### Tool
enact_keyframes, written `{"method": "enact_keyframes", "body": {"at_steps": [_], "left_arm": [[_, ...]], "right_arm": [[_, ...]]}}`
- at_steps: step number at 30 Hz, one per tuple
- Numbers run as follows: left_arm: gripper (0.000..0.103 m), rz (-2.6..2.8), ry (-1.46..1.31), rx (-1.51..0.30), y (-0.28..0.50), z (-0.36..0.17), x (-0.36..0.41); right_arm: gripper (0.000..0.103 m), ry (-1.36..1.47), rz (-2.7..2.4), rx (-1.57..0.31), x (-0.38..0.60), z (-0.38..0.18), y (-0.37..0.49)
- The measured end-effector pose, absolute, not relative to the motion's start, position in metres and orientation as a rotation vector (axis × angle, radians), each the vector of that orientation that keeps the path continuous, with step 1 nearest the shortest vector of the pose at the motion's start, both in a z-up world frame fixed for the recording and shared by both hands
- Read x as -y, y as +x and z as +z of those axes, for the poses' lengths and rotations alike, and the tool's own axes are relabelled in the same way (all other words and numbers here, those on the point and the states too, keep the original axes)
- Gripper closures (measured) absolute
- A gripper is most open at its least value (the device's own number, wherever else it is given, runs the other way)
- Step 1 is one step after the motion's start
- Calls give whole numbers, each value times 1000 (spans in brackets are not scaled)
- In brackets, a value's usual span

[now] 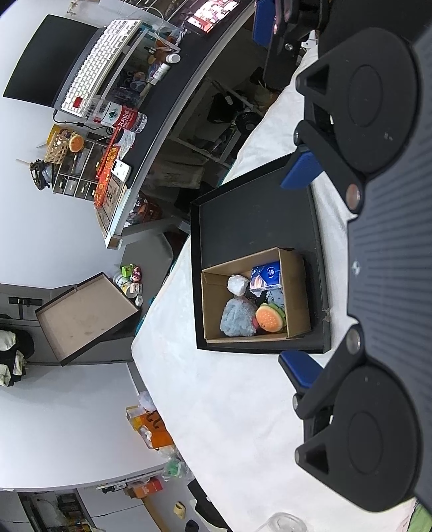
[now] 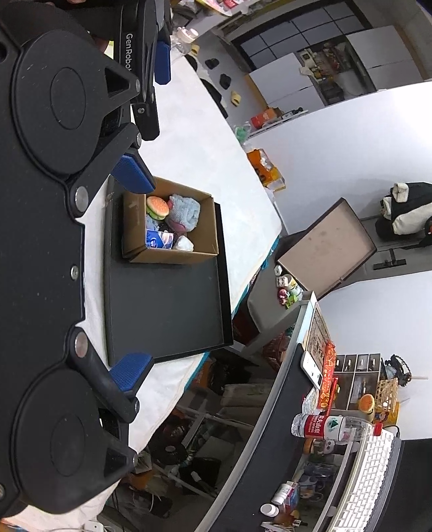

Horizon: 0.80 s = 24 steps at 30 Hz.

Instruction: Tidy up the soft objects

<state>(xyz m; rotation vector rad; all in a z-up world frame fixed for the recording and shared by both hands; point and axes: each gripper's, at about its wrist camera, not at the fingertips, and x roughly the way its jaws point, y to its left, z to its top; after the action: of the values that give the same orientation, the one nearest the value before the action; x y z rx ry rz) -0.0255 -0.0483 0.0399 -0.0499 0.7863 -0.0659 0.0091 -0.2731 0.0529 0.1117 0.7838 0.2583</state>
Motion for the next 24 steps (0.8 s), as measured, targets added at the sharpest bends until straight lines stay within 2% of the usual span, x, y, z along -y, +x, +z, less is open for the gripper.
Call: {"method": "enact_keyframes", "body": {"at_steps": [24], "left_arm": [[1,-72,-43,-793,-23,38,52]], "right_arm": [[0,106,262,-804,272,49,13]]}}
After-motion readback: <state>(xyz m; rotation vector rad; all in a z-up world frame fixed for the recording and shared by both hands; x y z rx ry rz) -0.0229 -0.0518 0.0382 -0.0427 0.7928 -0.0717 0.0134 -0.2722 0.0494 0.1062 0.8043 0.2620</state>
